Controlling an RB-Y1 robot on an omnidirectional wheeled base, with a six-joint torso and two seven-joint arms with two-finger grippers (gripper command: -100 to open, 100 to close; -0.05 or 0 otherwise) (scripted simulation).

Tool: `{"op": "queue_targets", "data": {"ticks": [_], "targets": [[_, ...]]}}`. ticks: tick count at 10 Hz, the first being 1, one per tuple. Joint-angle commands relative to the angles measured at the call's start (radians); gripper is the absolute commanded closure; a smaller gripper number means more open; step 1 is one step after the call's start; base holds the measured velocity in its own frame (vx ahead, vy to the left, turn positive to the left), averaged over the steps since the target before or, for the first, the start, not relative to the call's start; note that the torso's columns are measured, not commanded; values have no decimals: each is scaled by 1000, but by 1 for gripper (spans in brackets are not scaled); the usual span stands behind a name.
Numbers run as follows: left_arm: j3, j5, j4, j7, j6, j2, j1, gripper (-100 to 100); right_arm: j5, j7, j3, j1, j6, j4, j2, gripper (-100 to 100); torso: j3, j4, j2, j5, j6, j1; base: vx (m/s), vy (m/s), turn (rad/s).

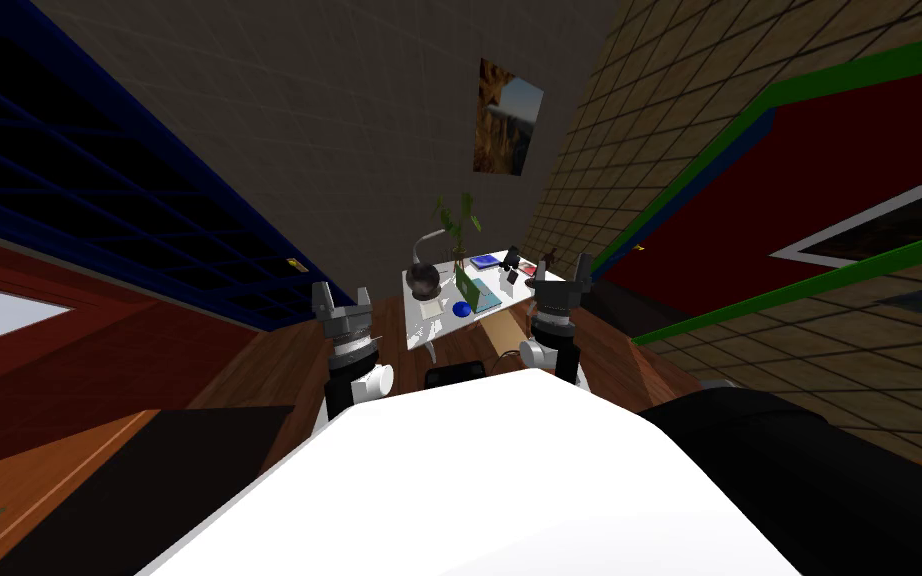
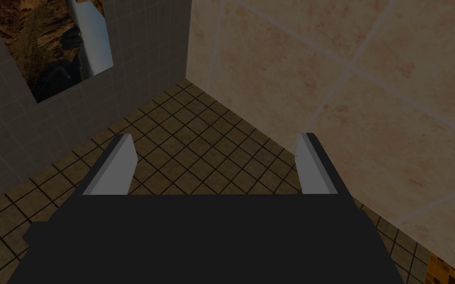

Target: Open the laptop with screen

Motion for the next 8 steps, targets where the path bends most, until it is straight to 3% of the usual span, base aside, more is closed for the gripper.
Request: {"op": "queue_targets", "data": {"ticks": [1,8], "targets": [[0,0,0,0,0,0,0,0,0,0,0,0,0,0,0,0,-82,41,40,0,0,0,0,0,0],[0,0,0,0,0,0,0,0,0,0,0,0,0,0,0,0,-1087,544,544,0,0,0,0,0,0]]}}
